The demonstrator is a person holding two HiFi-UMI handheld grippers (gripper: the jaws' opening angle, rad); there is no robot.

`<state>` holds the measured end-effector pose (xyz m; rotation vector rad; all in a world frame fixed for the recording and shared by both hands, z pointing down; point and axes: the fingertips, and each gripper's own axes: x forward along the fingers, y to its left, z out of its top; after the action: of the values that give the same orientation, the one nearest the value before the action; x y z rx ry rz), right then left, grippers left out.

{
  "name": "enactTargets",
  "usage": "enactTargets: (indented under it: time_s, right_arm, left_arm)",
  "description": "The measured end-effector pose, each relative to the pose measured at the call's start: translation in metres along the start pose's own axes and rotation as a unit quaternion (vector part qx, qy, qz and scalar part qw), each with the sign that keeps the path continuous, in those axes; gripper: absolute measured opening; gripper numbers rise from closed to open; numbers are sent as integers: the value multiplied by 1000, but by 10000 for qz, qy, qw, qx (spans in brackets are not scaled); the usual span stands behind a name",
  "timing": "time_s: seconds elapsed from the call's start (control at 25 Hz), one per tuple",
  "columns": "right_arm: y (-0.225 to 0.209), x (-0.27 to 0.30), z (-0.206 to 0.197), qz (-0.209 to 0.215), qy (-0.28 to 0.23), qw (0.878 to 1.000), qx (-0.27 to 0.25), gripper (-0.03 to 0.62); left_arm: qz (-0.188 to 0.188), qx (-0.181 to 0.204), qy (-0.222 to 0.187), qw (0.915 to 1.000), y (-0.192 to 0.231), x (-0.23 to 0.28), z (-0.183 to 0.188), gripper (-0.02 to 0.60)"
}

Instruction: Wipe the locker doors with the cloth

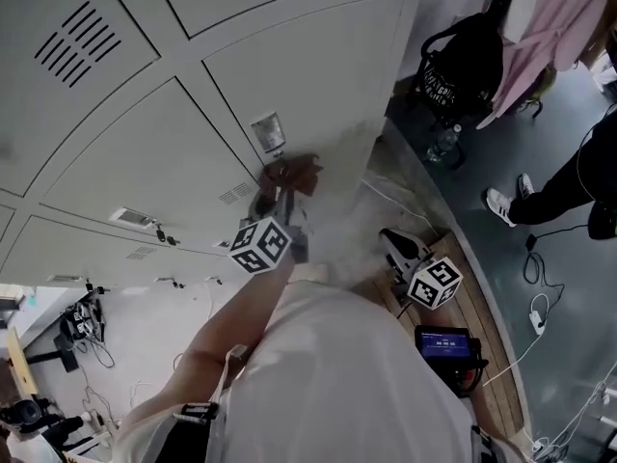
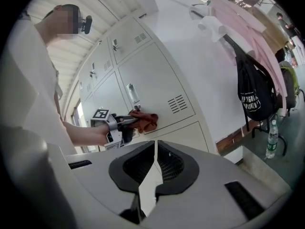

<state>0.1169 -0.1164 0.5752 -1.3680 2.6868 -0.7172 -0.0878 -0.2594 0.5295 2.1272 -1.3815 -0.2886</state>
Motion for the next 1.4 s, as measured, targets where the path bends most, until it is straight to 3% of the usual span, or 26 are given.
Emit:
enactTargets:
  time_s: [0.16,0.32,0.76,1.0,1.24,1.4]
  right_arm:
    - [2,4,-8,70,69,9999,56,29]
    - [6,4,-12,62,100,9999,69,29]
    - [-16,-41,-7,-723,-75,9973,132,29]
    - [-21,-58,-5,-962,-302,9946,250,29]
    - [-15,-43,-5,-721,-272,9968,224,29]
    - [-5,-25,1,-424,-247,9987,111,29]
  left_arm:
    - [-49,-315,-97,9994,6,-7,7,112]
    - [-310,-418,8,9986,-14,20,-6,112]
    - [-785,218,264,9963,-105,119,-50,112]
    - [-1060,28,429,9934,-151,150,-45,112]
    - [-1653,-431,708,9828,-180,161,-32,112]
    - [-1455,-318,302,9884,-166,135,-7,112]
